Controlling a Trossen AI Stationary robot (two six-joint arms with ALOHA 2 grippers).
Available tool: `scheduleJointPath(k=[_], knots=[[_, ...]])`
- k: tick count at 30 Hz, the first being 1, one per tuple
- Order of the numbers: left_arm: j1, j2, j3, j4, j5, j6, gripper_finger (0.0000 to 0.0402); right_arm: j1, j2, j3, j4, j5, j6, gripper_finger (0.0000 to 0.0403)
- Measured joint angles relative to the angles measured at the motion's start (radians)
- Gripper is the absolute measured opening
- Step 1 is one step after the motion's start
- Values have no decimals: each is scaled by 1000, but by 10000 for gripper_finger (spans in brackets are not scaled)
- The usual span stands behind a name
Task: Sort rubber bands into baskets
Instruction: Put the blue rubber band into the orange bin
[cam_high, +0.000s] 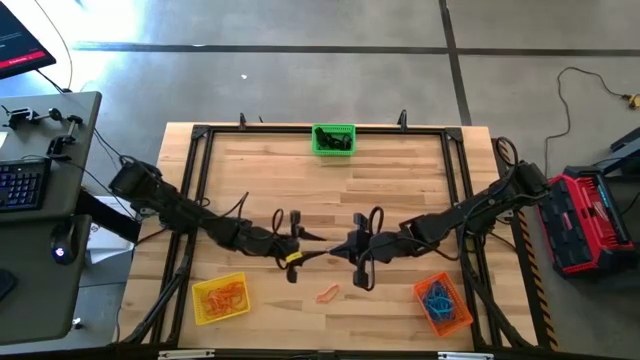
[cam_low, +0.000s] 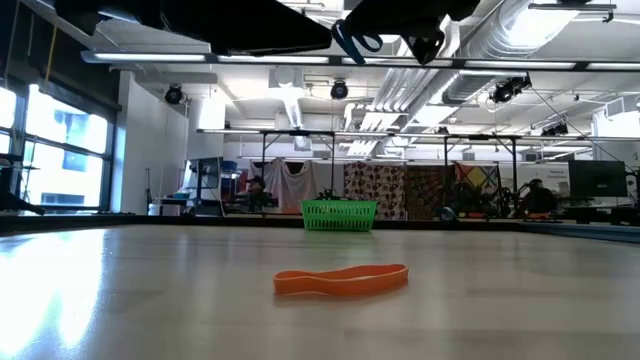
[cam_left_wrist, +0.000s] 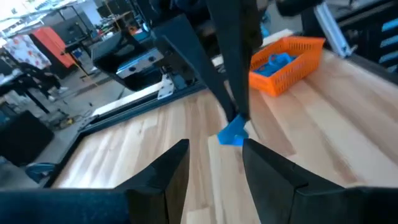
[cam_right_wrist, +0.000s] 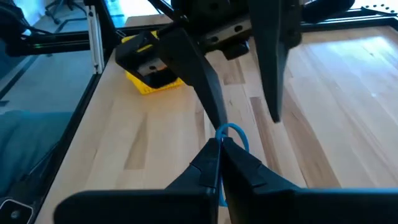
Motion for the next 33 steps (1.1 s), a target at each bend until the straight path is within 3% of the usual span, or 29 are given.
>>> scheduleJointPath(k=[14, 27, 33], knots=[[-17, 34, 65, -8, 67, 110, 138, 7, 0, 0, 22, -10, -7, 0], [-14, 34, 68, -36, 82, 112, 15, 7, 1, -1, 26, -13, -4, 0], [-15, 33, 68, -40, 74, 139, 3, 7, 1, -1, 27, -13, 3, 1]])
